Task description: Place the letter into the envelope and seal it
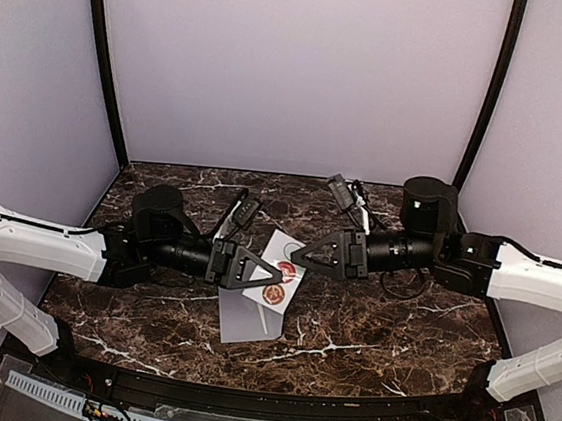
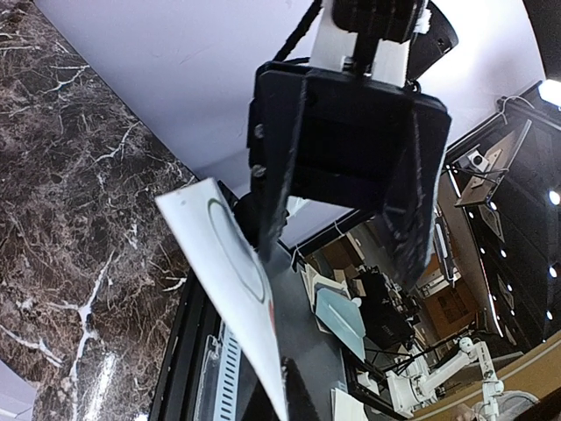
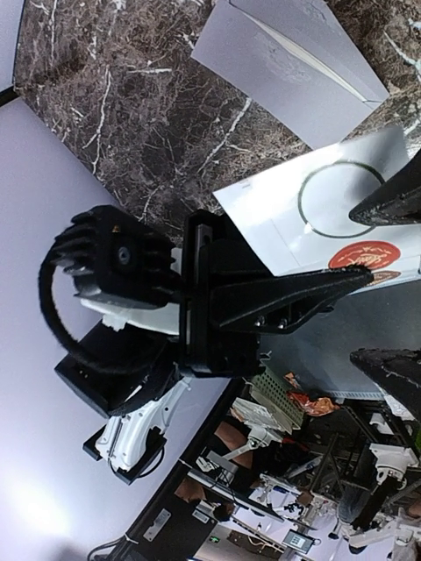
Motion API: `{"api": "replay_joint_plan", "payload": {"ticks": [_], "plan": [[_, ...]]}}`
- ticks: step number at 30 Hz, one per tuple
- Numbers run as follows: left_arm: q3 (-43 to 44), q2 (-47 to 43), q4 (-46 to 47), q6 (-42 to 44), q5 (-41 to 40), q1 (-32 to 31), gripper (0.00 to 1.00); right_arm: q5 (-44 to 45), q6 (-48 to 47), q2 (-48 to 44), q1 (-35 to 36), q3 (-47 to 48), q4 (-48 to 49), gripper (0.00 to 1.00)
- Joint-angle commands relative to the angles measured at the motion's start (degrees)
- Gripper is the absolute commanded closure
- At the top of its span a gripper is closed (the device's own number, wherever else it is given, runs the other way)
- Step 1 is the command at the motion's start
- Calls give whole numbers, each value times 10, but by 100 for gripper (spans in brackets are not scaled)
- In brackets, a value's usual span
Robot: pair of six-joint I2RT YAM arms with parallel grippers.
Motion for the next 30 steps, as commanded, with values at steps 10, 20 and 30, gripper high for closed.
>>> {"api": "replay_joint_plan", "payload": {"ticks": [10,20,30], "plan": [[15,-17,17,22,46,-1,100,-53,17,35,14,-3,54,61],[8,-31,31,26,54,-2,100,-44,15,48,14,-15,53,54],[6,-27,31,27,47,-1,100,-65,26,47,15,-12,71,54]]}}
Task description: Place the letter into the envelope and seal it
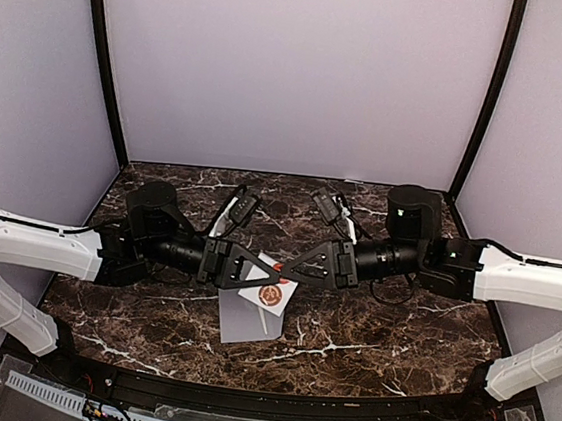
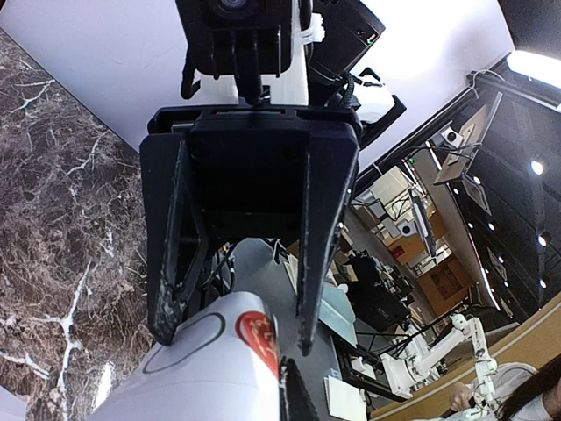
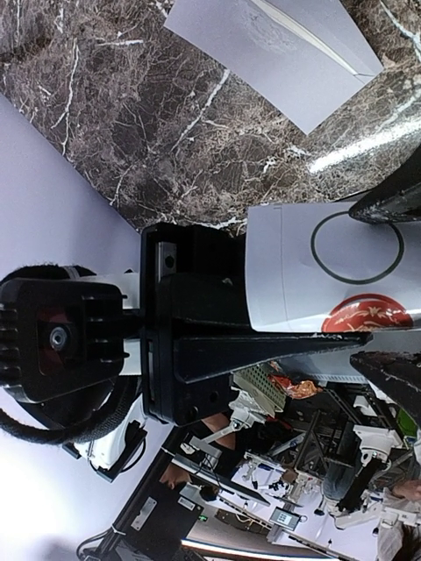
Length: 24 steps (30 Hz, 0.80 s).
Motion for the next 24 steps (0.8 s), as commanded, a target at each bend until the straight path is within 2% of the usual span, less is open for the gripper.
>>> {"api": "replay_joint_plan", "payload": {"ticks": [1,11,19,21,22,24], "plan": [[1,-13,14,10,0,-1,100,-17,4,-2,6,3,33,55],[5,-10,-16,8,-54,-2,100,-24,0,2,11,12,25,67],[3,-6,-18,1,-68,-1,100,-23,-1,4,13,13,25,85],[3,-6,-18,2,-66,-2,100,-15,-2,3,13,13,22,84],[2,-7,-16,2,-65,-2,100,-9,-3,0,12,13,20,79],[0,-8,-11,3,-59,-1,100,13,-5,-12,13,14,11,63]]}}
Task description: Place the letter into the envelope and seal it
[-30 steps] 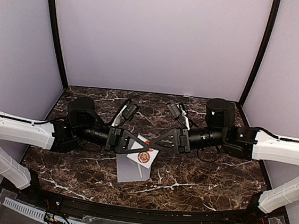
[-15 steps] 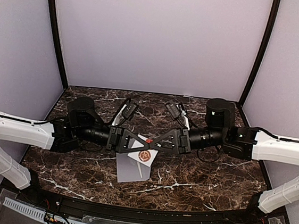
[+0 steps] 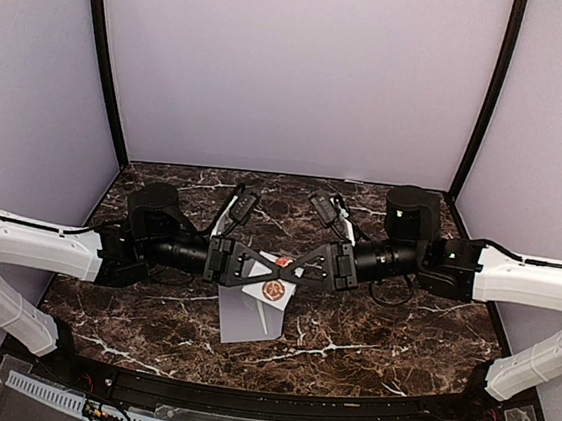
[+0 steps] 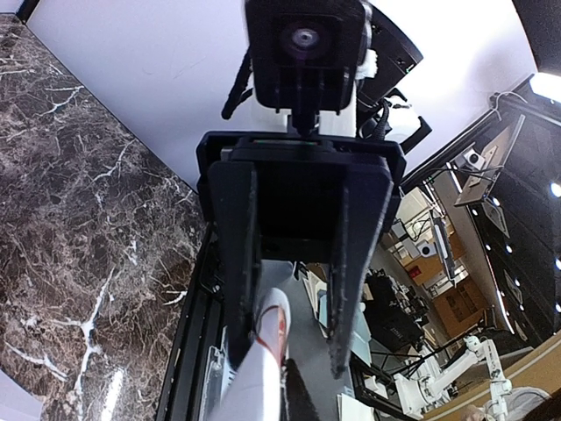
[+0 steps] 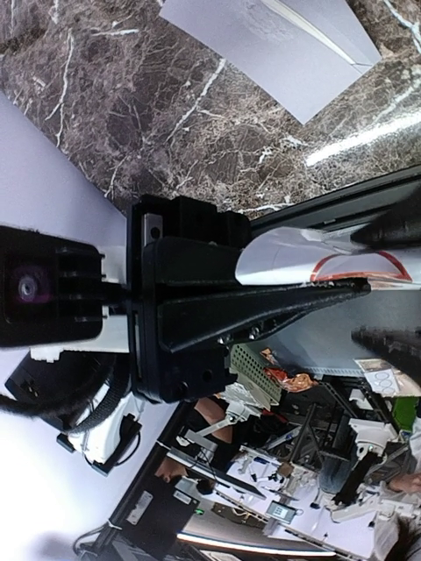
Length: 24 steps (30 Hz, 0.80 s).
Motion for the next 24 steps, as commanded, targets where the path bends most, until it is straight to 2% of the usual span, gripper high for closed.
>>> {"api": "replay_joint_plan", "payload": {"ticks": [1,2,3,7,11,20,24], "plan": [[-2,-8,5,1,5,-2,100,40,-13,-20,6,15,1,56],[-3,-8,6,1,9,-1,100,57,-16,-26,5,19,-13,48],[-3,-8,6,2,14,-2,100,70,-20,-32,2,21,-24,45],[-3,-8,-1,2,21,-1,100,79,-26,-42,-2,30,-40,41],[-2,-8,-8,4,23,-2,100,83,-32,-40,-2,37,-59,47],[-1,-8,-14,4,25,-2,100,80,-33,-37,-2,41,-49,70],[-2,-9,-15,4,24,-2,100,78,-32,-37,-2,41,-49,72]]}}
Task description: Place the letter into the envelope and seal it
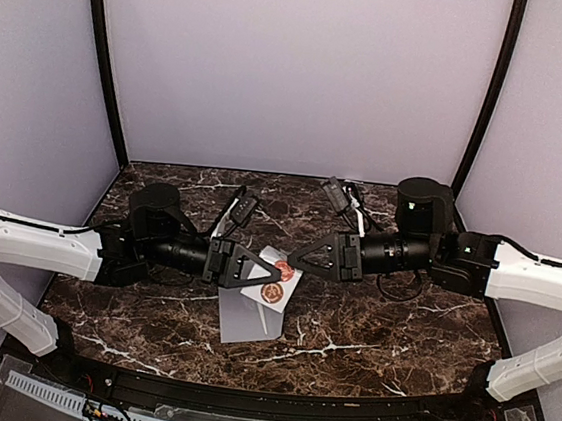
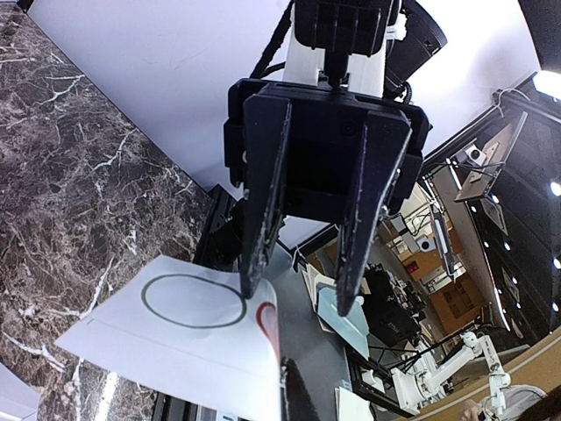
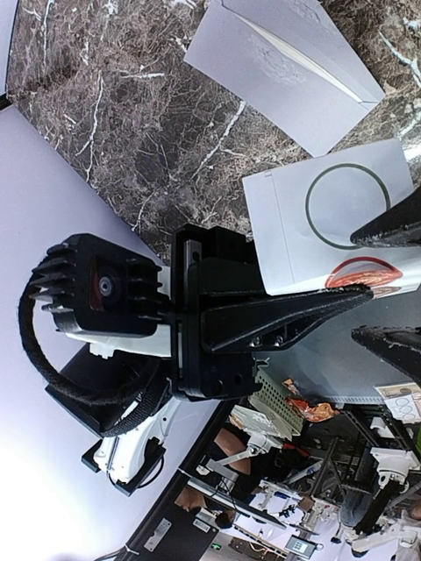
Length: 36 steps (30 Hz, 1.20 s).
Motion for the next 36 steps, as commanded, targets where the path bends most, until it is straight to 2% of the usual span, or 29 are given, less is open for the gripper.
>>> {"api": "replay_joint_plan", "payload": {"ticks": [1,14,29,36], "plan": [[-1,-9,-2,4,8,-2,100,0,-3,-4,-1,17,11,73],[-2,-13,2,3,12,-2,100,-5,-2,14,-2,19,11,74],[-3,-10,4,1,8,-1,100,-13,5,17,-1,18,29,94],[-3,-9,6,0,7,-2,100,-22,6,21,-1,15,30,97]]}}
